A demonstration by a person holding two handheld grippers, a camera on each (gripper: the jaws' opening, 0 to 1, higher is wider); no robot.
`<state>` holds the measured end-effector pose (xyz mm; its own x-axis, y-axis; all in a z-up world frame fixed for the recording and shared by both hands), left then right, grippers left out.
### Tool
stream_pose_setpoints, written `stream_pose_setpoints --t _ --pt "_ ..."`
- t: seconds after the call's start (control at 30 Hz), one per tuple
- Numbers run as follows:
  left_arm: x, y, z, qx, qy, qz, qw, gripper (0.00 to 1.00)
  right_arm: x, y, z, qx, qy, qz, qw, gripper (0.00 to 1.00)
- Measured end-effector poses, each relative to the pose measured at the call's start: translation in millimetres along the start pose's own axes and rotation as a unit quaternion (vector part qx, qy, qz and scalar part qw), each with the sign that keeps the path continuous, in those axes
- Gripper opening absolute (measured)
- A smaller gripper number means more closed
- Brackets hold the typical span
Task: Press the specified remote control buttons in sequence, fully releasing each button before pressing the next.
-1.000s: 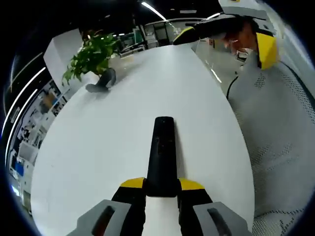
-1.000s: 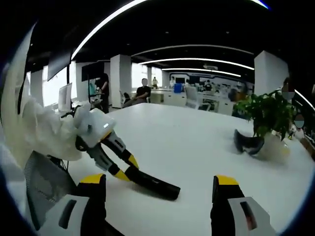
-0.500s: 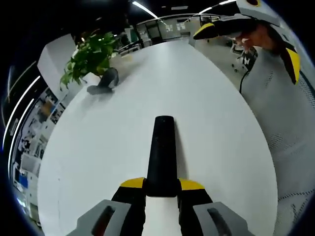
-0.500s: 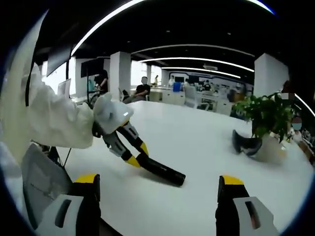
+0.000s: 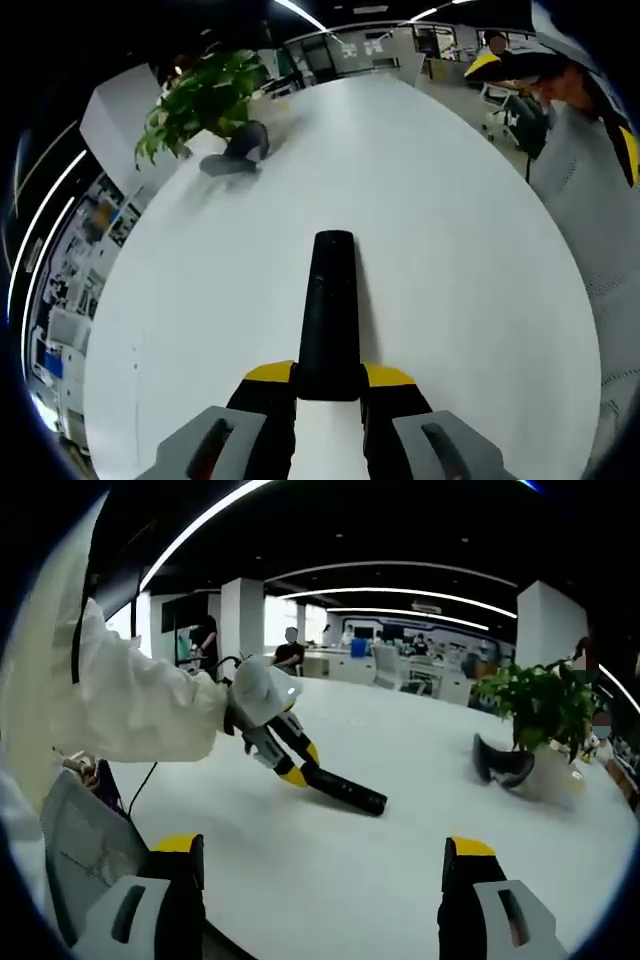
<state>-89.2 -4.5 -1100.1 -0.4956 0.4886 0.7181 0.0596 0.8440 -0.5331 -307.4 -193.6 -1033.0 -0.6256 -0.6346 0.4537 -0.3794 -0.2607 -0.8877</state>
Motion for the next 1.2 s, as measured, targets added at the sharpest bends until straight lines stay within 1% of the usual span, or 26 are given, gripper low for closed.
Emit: stream_pose_setpoints --t 0.07,0.13,0.2,0.33,0.43,0.5,0.6,0.73,0.8,0.93,0.97,1.0,1.03,1.07,1.2 --pt "-2 0.1 -7.6 -0.002 -0.003 -0.003 1.0000 0.23 0 0.5 0 -0.001 0.000 -0.002 1.0000 0.99" --pt "-3 -1.0 -14.8 -0.012 -0.011 -0.010 0.9998 0.23 -1 1.0 0 -0.001 -0.001 -0.003 1.0000 0.98" --pt "-6 0.1 -23.5 -0.009 -0.017 -0.017 0.9997 0.23 -1 1.8 0 0.000 -0.001 -0.007 1.0000 0.95" --pt "-13 5.4 -41.8 -0.004 -0.030 -0.038 0.9988 0.23 -1 1.7 -2 0.003 -0.002 -0.006 1.0000 0.96" --pt "-17 8.9 -51.9 0.002 -0.029 -0.058 0.9979 0.23 -1 2.0 -1 0.002 -0.002 -0.008 1.0000 0.95" --pt "-18 9.6 -55.5 -0.001 -0.029 -0.062 0.9976 0.23 -1 2.1 -1 0.001 -0.002 -0.009 1.0000 0.95" --pt "-22 11.1 -59.2 0.000 -0.016 -0.071 0.9973 0.23 -1 1.6 -1 0.000 -0.003 -0.006 1.0000 0.94" --pt "-31 14.7 -64.3 -0.011 -0.006 -0.094 0.9955 0.23 -2 2.6 -1 -0.003 -0.006 -0.012 0.9999 0.94" --pt "-35 14.8 -66.3 -0.007 -0.004 -0.091 0.9958 0.23 -3 3.1 -1 -0.004 -0.008 -0.016 0.9998 0.94" --pt "-44 19.2 -70.3 -0.016 0.005 -0.107 0.9941 0.23 -4 3.2 -1 -0.003 -0.009 -0.017 0.9998 0.94" --pt "-46 20.2 -71.6 -0.014 0.009 -0.109 0.9939 0.23 -4 3.3 -1 -0.003 -0.010 -0.019 0.9998 0.94" --pt "-46 18.5 -75.1 0.003 0.011 -0.103 0.9946 0.23 -5 3.6 -1 -0.003 -0.010 -0.020 0.9997 0.93" --pt "-46 18.4 -78.3 -0.006 0.011 -0.109 0.9940 0.23 -5 3.9 -1 -0.004 -0.010 -0.023 0.9997 0.93" --pt "-49 17.9 -80.6 -0.007 0.020 -0.111 0.9936 0.23 -5 4.2 -1 -0.005 -0.010 -0.024 0.9996 0.93" --pt "-52 18.3 -85.1 0.008 0.047 -0.121 0.9916 0.24 -6 4.2 0 -0.007 -0.009 -0.025 0.9996 0.93"
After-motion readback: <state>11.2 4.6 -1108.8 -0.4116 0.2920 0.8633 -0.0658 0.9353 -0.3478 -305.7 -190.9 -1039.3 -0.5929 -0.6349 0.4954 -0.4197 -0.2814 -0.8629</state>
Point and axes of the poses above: the point that each gripper's makers call its tool centre point, and the gripper's own axes: x roughly backward along the fingers, z roughly to its right, y roughly out of its underside, the point moved 9 cm from there along x, roughly backward along the fingers, and after that the axes turned 13 degrees about -y, right-handed, at the moved point
